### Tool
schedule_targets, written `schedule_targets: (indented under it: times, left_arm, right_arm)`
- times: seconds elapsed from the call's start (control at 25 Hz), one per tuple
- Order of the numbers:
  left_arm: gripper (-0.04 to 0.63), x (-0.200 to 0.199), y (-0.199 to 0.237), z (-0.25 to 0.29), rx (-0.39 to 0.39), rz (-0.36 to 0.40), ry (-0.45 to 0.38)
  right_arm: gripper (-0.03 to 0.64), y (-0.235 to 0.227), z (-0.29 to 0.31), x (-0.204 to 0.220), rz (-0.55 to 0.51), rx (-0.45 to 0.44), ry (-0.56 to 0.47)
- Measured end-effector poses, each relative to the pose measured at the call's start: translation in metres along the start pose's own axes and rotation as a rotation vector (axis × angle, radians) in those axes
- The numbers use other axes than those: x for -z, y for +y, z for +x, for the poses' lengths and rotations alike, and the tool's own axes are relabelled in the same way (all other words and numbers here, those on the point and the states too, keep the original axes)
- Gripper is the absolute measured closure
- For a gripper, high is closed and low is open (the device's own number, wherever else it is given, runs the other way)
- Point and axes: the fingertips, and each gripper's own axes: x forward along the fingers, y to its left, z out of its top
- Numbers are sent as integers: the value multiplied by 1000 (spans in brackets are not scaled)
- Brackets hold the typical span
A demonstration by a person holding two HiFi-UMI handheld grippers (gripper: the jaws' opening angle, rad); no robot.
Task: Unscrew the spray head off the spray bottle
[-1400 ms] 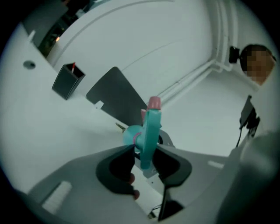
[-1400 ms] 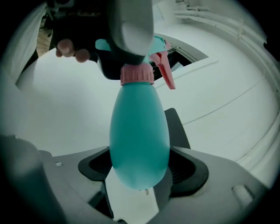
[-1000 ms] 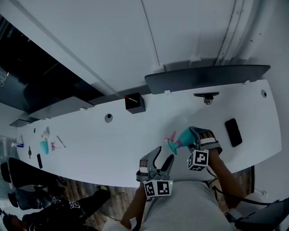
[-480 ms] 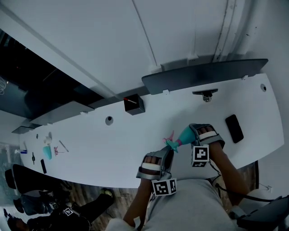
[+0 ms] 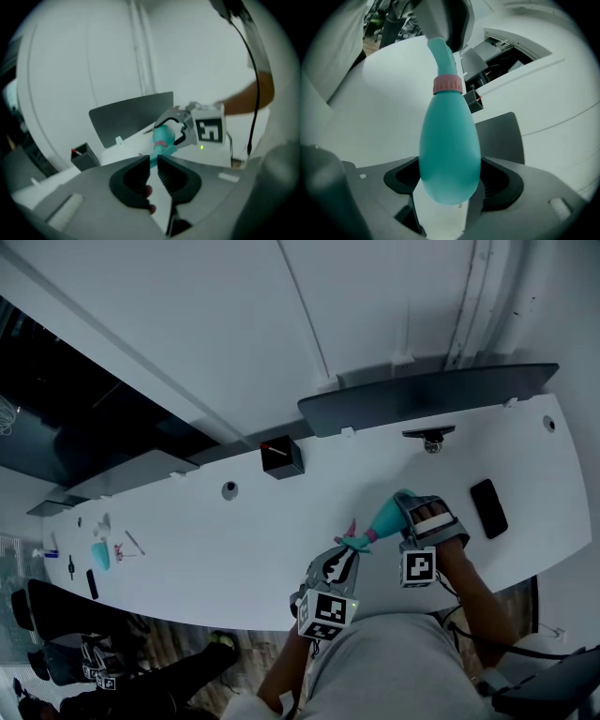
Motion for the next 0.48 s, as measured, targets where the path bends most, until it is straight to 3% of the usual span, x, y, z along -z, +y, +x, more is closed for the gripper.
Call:
schedule_targets:
  times: [0.08, 0.12, 0.16, 0.2, 0.28, 0.36, 0.48]
  left_arm:
    - [592, -6, 5, -4, 81, -263, -55]
    - [592, -8, 7, -5, 101, -335, -74]
    - [592, -9, 9, -5, 98, -348, -81]
    - [592, -9, 9, -5, 79, -310, -76]
    - [592, -9, 7, -3, 22, -158, -51]
    - [572, -9, 2, -5, -41, 54, -17]
    - [374, -8, -1, -9, -170, 518, 85]
  right_arm:
    - [221, -14, -3, -1, -11, 115, -11]
    - [221, -17, -4, -1, -15, 149, -13]
    - [221, -19, -4, -1, -22, 164, -12]
    - [221, -17, -3, 0, -32, 159, -10]
    - [221, -10, 1, 2, -48, 113, -9]
    - [221, -3, 2, 2, -44, 61, -22]
    - [221, 6, 3, 1, -12, -20, -39]
